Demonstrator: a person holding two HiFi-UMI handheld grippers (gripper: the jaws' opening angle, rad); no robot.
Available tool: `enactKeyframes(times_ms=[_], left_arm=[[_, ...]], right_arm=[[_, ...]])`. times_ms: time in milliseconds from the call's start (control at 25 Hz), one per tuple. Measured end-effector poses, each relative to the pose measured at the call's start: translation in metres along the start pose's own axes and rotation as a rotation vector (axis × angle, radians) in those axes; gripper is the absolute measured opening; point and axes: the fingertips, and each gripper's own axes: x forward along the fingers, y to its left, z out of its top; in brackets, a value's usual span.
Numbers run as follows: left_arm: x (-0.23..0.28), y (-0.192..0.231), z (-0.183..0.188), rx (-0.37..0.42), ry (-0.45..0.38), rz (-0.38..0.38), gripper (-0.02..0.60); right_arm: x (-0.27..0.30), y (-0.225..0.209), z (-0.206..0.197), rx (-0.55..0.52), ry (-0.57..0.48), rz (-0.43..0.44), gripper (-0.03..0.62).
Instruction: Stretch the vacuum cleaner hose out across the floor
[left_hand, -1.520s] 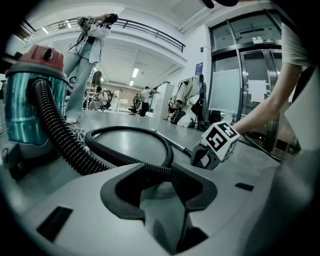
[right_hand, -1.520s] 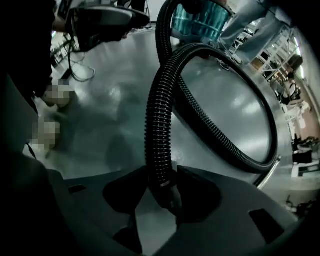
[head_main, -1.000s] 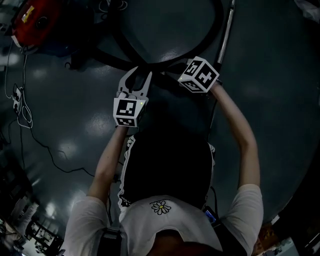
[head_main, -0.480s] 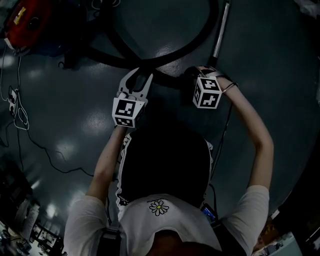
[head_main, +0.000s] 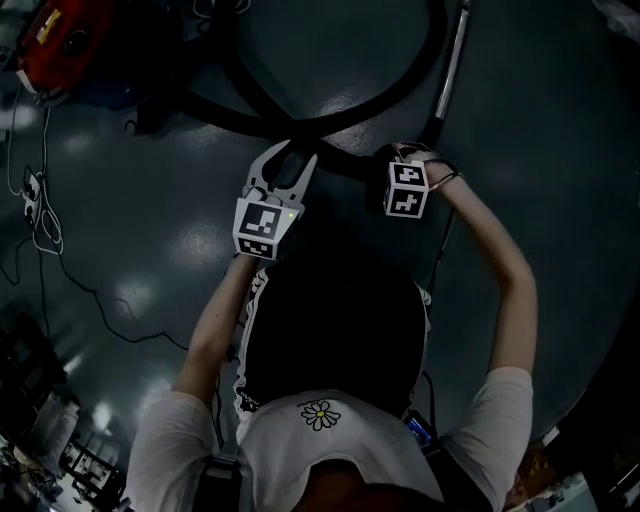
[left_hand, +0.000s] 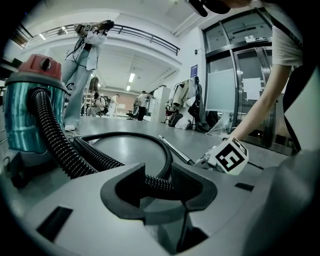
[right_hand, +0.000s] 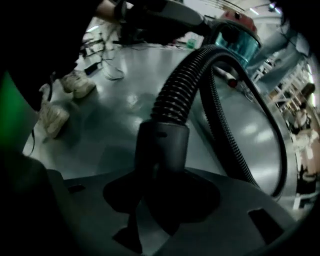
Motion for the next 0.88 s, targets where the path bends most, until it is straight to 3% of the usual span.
enactKeyframes(times_ms=[80,200,360,520,760,880], left_arm=[[0.000,0.000,0.003,0.022,-0.010,0.001,0.147],[-0.005,0.014,0.007,0.028,-0.029,0.034,0.147],[-0.015,0.031,0.014,0.001,-0.062,0.096,0.147],[-0.021,0.037,0.024,0.023,-0.087,0.109,0.147],[-0.027,0.036,0.019,0.007,-0.086,0.105,0.147],[-0.029,0.036,0.012,0.001,-0.070,0.092,0.147]], right_arm=[[0.004,0.001,0.010,0.095,0.004,0.023,0.195],[-0.006,-0.012,0.039,0.209,-0.092,0.010,0.195],[-0.032,-0.051,0.083,0.421,-0.244,-0.084,0.196],[-0.061,-0.120,0.118,0.681,-0.343,-0.195,0.202],[-0.099,-0.223,0.122,1.068,-0.358,-0.310,0.206],[-0.083,-0.249,0.103,1.219,-0.297,-0.344,0.207]])
